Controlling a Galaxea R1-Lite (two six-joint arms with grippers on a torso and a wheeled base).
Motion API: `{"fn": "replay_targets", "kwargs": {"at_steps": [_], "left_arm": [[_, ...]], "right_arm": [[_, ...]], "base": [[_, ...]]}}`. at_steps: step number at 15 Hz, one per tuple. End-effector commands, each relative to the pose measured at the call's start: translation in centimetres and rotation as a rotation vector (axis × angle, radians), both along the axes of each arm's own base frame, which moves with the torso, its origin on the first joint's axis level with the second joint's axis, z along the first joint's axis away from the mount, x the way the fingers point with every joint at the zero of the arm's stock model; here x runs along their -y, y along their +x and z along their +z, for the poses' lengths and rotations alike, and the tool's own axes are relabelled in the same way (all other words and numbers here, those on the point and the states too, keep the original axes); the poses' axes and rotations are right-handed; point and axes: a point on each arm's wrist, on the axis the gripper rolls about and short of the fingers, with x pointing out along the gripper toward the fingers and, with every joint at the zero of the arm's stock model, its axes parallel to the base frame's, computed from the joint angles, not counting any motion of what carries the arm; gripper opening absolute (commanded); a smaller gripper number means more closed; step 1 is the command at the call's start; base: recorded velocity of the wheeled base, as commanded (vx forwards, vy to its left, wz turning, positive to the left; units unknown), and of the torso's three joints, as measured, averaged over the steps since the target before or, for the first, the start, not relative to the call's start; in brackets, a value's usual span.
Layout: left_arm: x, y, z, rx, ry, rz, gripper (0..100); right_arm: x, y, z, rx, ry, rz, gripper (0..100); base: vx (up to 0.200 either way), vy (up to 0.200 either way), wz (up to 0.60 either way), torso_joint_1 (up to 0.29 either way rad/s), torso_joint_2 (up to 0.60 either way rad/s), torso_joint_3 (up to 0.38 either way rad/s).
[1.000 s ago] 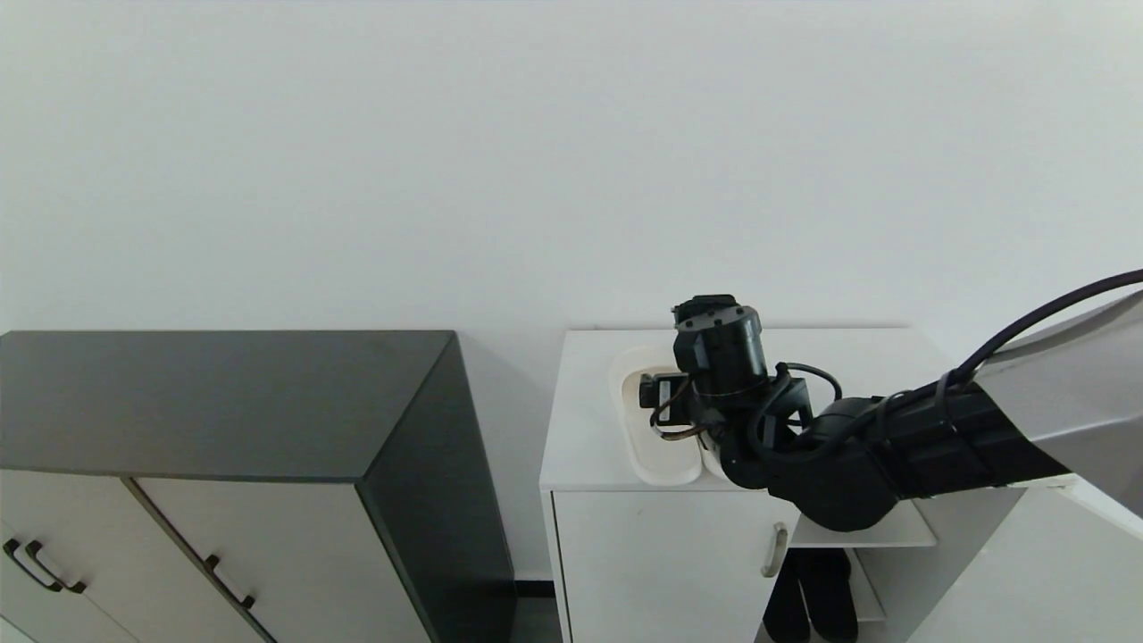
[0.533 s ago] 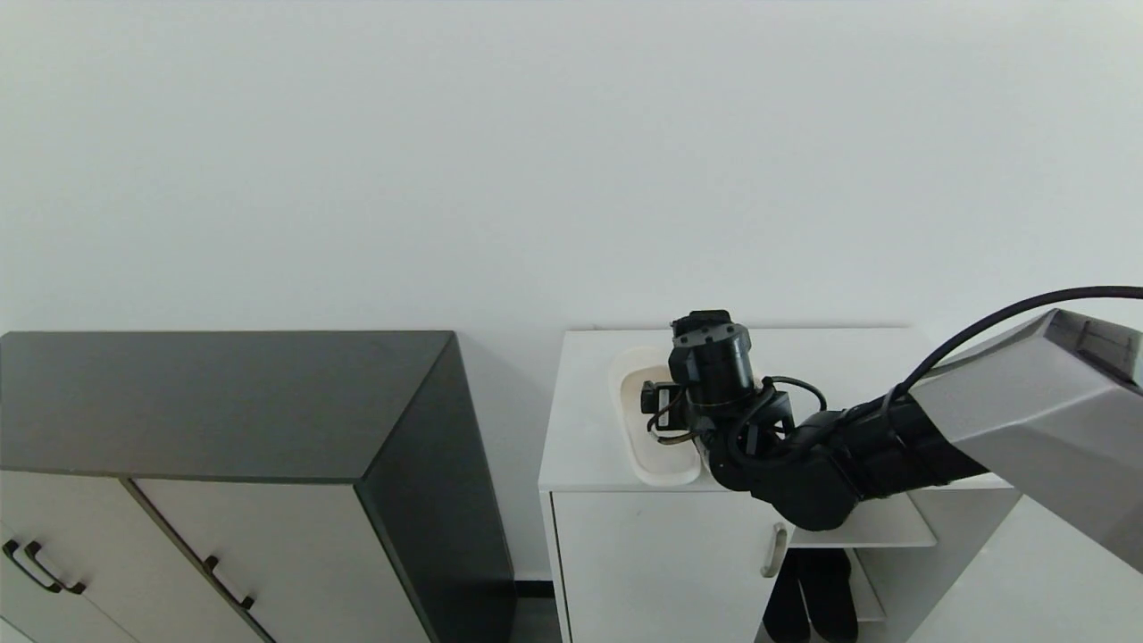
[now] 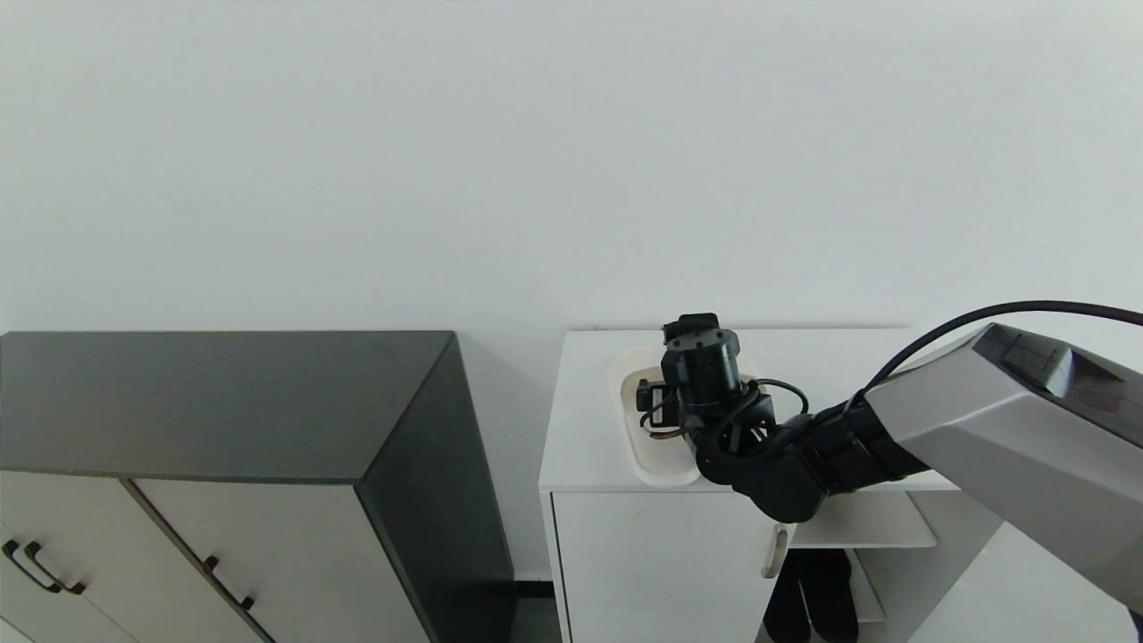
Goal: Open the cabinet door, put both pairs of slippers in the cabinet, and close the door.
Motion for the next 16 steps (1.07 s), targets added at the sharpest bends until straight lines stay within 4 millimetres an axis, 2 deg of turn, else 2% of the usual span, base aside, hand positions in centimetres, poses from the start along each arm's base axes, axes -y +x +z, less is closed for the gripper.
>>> {"fn": "replay_targets", "kwargs": {"at_steps": [1, 2, 8, 11, 14, 15, 16], "left_arm": [[0.0, 0.0, 0.0, -0.001, 0.0, 0.001, 0], [0.0, 0.0, 0.0, -0.001, 0.0, 0.001, 0], [0.0, 0.0, 0.0, -0.001, 0.0, -0.001, 0], [0.0, 0.0, 0.0, -0.001, 0.0, -0.001, 0], [0.0, 0.0, 0.0, -0.001, -0.002, -0.001, 0], [0.0, 0.0, 0.0, -0.001, -0.002, -0.001, 0], [0.0, 0.0, 0.0, -0.001, -0.002, -0.001, 0]], "right_arm": [[0.0, 0.2, -0.3, -0.005, -0.004, -0.004, 100], [0.0, 0.2, -0.5, -0.008, -0.007, -0.004, 0], [0.0, 0.3, -0.5, -0.006, -0.005, -0.004, 0], [0.0, -0.3, 0.5, 0.009, 0.007, 0.001, 0], [0.5, -4.0, 3.4, 0.01, 0.05, 0.151, 0], [0.7, -4.7, 3.8, 0.01, 0.06, 0.186, 0], [1.6, -6.4, 5.0, 0.004, 0.076, 0.261, 0]], "base": [[0.0, 0.0, 0.0, 0.0, 0.0, 0.0], [0.0, 0.0, 0.0, 0.0, 0.0, 0.0], [0.0, 0.0, 0.0, 0.0, 0.0, 0.0], [0.0, 0.0, 0.0, 0.0, 0.0, 0.0], [0.0, 0.0, 0.0, 0.0, 0.0, 0.0], [0.0, 0.0, 0.0, 0.0, 0.0, 0.0], [0.0, 0.0, 0.0, 0.0, 0.0, 0.0]]}}
